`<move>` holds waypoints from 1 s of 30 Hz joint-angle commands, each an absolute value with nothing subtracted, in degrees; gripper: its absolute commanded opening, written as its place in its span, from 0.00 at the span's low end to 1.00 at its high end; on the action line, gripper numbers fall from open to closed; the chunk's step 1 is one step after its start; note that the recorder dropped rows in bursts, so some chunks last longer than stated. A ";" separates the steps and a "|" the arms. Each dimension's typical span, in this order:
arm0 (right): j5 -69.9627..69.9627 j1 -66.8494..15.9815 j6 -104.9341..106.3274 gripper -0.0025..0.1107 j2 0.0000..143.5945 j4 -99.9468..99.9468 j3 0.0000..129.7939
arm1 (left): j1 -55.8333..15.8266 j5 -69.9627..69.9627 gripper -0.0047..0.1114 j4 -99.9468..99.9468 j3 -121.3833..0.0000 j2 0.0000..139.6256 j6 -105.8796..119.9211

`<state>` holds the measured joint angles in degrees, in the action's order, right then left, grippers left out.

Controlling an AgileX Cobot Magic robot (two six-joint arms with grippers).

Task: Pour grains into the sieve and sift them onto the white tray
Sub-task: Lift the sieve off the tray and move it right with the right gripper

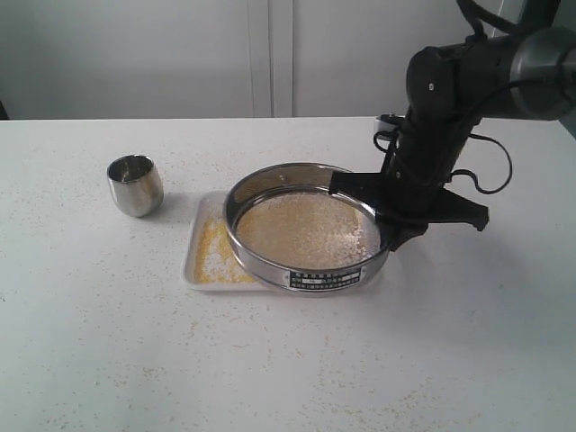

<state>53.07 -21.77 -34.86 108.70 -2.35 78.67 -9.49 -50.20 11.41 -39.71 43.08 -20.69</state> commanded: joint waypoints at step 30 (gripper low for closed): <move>44.40 -8.54 -20.93 0.02 85.45 -2.98 50.07 | -9.31 -50.69 0.04 11.13 -39.26 42.66 -20.73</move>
<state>46.03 -8.97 -23.24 87.57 -2.45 51.96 -9.49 -50.20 11.41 -39.71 43.08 -20.69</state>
